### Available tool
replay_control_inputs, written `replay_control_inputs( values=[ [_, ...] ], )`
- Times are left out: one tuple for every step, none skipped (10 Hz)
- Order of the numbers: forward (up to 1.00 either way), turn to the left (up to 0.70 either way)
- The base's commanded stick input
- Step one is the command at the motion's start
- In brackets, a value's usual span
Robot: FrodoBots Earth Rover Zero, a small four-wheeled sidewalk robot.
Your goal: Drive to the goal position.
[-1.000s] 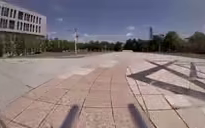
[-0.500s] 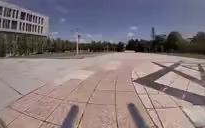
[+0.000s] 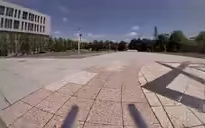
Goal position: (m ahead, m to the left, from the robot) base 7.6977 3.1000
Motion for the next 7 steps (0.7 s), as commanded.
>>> replay_control_inputs(
  values=[
    [0.70,0.00],
    [0.70,0.00],
    [0.70,0.00],
    [0.70,0.00],
    [0.70,0.00],
    [0.70,0.00],
    [0.70,0.00]
  ],
)
